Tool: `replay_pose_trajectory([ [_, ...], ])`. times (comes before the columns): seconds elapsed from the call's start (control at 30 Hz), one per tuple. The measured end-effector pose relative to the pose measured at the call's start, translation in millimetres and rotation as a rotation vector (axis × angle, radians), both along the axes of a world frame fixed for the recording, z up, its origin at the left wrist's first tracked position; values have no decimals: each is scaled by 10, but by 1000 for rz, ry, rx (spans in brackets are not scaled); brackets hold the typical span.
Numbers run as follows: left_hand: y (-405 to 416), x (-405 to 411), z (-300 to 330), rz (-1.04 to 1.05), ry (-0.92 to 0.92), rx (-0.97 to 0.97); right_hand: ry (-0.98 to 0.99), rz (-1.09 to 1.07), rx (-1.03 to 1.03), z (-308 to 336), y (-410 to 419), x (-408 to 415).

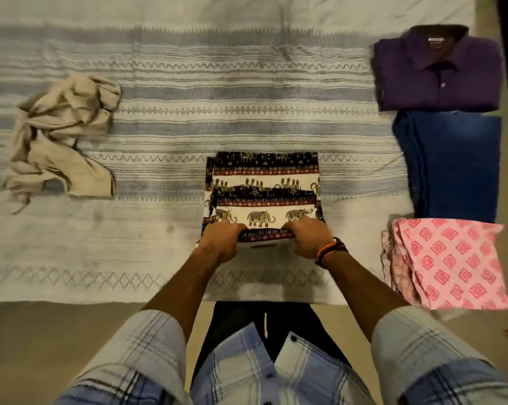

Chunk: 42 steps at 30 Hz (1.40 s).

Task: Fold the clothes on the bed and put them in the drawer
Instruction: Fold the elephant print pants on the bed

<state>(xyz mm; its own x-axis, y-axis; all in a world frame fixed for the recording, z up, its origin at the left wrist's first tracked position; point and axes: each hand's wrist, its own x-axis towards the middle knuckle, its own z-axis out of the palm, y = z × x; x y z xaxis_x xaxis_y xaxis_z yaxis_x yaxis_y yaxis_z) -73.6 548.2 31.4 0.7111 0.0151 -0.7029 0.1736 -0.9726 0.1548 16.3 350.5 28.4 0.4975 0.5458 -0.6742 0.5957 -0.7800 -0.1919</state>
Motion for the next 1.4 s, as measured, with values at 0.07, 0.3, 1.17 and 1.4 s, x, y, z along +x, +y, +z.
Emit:
replay_pose_trajectory([
  [0.07, -17, -24, 63, 16, 3, -8, 27, -13, 1, 77, -7, -15],
  [0.3, 164, 391, 191, 109, -72, 38, 51, -112, 10, 171, 107, 427],
  [1.17, 482, 834, -757, 671, -206, 65, -27, -675, 42, -706, 320, 956],
  [1.4, 721, 868, -1161, 1326, -134, -194, -4, -1142, 83, -1112, 228, 1169],
])
